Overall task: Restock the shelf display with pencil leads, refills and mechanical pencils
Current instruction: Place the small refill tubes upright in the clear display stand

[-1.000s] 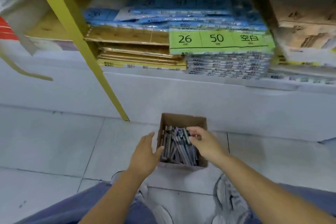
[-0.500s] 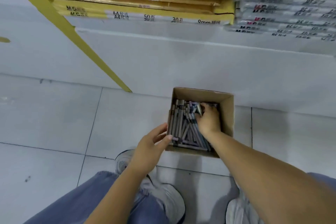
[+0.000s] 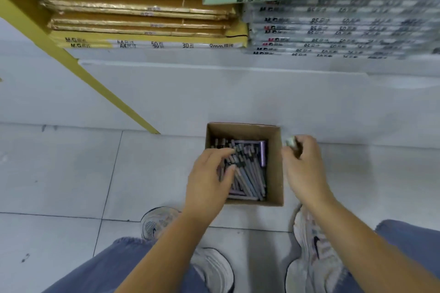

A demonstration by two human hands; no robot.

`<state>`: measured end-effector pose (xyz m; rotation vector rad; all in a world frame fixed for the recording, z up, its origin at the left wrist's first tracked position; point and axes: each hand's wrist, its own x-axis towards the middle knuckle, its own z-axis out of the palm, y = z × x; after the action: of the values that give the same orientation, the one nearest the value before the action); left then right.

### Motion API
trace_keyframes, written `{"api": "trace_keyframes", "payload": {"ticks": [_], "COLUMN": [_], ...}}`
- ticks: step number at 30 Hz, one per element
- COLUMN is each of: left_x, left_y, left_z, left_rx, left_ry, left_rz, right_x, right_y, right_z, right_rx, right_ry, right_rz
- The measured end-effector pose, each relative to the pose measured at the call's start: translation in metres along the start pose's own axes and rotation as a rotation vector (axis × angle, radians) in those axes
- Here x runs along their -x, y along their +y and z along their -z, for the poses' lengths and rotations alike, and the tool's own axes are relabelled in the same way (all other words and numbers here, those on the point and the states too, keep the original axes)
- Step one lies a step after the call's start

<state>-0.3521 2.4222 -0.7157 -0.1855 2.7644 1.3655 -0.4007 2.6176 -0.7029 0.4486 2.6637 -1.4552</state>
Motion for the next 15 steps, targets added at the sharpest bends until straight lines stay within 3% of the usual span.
{"api": "trace_keyframes", "payload": {"ticks": [3,5,15], "left_x": [-0.026,-0.042,-0.094], "left_y": [0.014,0.016,-0.004], "left_z": [-0.029,-0.047,-0.110], "left_rx": [0.144,0.182,0.330], "left_ry": [-0.346,-0.457,-0.503], "left_rz": [0.249,0.369,0.661], "right_x": [-0.001,0.005,0.010], "right_y": [0.022,0.031,0.045], "right_z": [0.024,0.028,0.028], "right_rx": [-0.013,-0.082,-0.273], "right_ry": [-0.205,-0.311,-0.435], "right_rz": [-0.204,-0.279,-0.406]}}
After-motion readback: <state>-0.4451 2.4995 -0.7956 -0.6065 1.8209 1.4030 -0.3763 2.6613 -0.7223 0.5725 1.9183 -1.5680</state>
